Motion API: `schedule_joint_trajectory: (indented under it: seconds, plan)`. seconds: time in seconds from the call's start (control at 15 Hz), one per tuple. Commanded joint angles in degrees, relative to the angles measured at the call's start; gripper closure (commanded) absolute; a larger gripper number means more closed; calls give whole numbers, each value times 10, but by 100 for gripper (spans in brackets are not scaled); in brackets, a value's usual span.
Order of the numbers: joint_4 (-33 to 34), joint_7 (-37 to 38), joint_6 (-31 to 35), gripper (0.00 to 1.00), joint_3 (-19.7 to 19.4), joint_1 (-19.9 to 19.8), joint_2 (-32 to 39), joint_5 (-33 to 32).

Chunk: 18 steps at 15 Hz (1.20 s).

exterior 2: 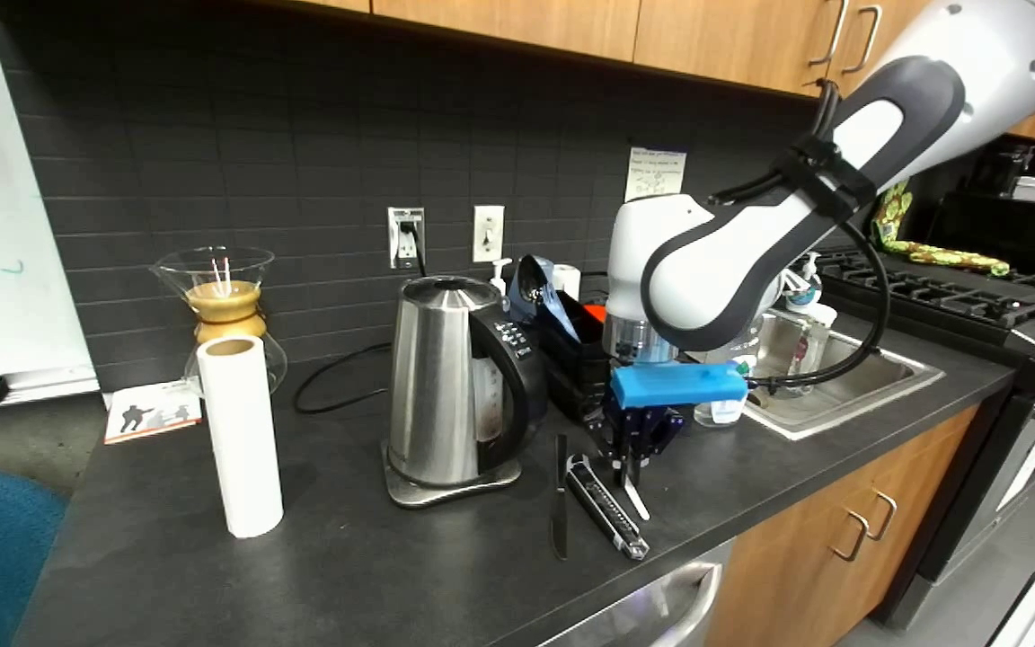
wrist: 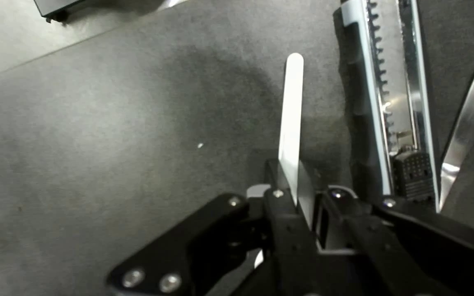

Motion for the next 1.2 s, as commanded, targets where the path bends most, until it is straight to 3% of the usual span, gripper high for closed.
schedule_joint_trajectory:
  seconds: [0.0, 1.13]
  plan:
    - [-5, 14, -11, 97, -8, 7, -11, -11]
    - [-78, -10, -54, 97, 28, -4, -212, -9]
